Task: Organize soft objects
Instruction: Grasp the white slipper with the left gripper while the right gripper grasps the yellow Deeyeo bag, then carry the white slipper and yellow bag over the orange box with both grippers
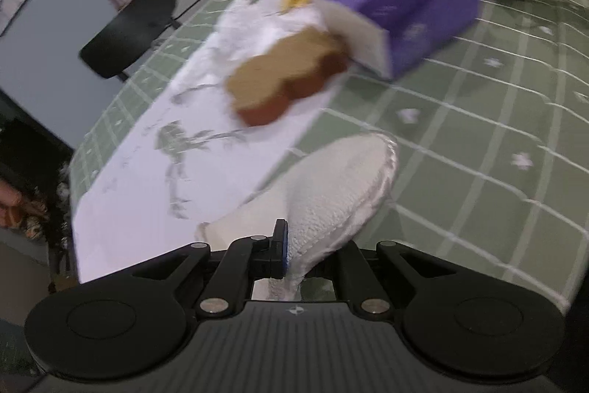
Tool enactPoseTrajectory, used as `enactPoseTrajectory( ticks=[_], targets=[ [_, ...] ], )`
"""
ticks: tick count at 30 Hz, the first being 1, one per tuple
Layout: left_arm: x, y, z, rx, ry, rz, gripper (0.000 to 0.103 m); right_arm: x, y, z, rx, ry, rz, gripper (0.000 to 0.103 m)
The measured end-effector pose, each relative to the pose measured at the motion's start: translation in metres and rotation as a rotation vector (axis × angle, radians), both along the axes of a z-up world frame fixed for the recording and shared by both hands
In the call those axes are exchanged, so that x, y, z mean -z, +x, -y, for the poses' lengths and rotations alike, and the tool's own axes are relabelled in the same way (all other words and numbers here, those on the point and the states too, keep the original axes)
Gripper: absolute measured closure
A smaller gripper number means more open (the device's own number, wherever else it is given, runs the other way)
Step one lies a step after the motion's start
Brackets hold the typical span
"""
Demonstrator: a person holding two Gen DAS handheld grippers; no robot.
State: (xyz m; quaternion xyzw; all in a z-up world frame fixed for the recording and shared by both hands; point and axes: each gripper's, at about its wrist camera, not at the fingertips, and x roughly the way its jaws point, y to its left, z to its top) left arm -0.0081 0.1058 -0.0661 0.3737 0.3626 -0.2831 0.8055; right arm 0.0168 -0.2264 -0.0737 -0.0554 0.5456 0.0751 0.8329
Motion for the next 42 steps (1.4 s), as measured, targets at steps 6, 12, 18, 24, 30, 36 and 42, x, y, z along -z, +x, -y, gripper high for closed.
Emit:
enactPoseTrajectory(
  ticks=[6,12,18,24,30,36,42],
  targets=[
    [0.001,-0.022,0.028,0.057,-0.059,-0.051,0.097,-0.011,-0.037,-0.029,-0.116,0.018,-0.026,0.037],
    [-0.001,-0.042,0.071,0.17,-0.088,-0.084,0.097,-0.022,-0.069,-0.051,-0.198,0.039,-0.039,0.038],
    [-0.009,-0.058,0.12,0.317,-0.112,-0.115,0.097,-0.033,-0.083,-0.045,-0.205,0.047,-0.031,0.038],
    [-0.029,-0.069,0.17,0.435,-0.158,-0.095,0.097,-0.044,-0.092,-0.021,-0.159,0.043,-0.009,0.038],
    [-0.061,-0.068,0.208,0.517,-0.203,-0.045,0.097,-0.063,-0.093,0.01,-0.103,0.027,0.037,0.038],
    [-0.086,-0.052,0.232,0.544,-0.241,0.003,0.097,-0.088,-0.088,0.034,-0.067,0.002,0.085,0.038],
    [-0.122,-0.012,0.257,0.497,-0.297,0.021,0.097,-0.118,-0.067,0.054,-0.039,-0.016,0.162,0.038]
  ],
)
